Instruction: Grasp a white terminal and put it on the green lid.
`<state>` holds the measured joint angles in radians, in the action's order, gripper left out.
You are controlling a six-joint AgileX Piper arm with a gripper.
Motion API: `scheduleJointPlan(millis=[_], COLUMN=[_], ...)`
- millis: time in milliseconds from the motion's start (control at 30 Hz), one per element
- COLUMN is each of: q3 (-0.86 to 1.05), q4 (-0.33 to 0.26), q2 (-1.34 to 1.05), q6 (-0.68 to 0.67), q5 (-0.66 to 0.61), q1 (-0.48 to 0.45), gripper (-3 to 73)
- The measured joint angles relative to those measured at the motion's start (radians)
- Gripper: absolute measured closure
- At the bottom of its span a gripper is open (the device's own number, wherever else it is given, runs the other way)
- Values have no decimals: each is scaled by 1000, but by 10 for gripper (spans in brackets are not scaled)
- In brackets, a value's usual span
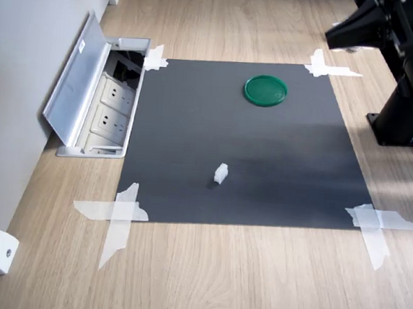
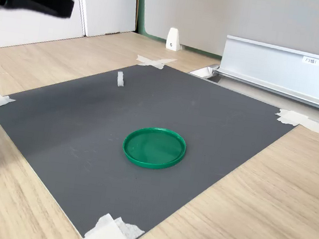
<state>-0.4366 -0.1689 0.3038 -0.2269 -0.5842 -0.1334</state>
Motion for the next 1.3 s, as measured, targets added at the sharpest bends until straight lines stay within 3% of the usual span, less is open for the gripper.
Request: scheduleJointPlan(millis=[233, 700, 867, 1067, 1200, 1300], q3=[-225, -720, -791, -802, -824, -854], q4=[-85, -167, -131, -36, 18, 30], q2=[304, 712, 798, 906, 977, 1027], q6=[-24, -407, -470, -473, -473, -473], q5=[-52, -330, -426, -451, -461, -474], q1=[0, 15, 142, 322, 405, 441], gripper=[703, 703, 703, 681, 603, 482])
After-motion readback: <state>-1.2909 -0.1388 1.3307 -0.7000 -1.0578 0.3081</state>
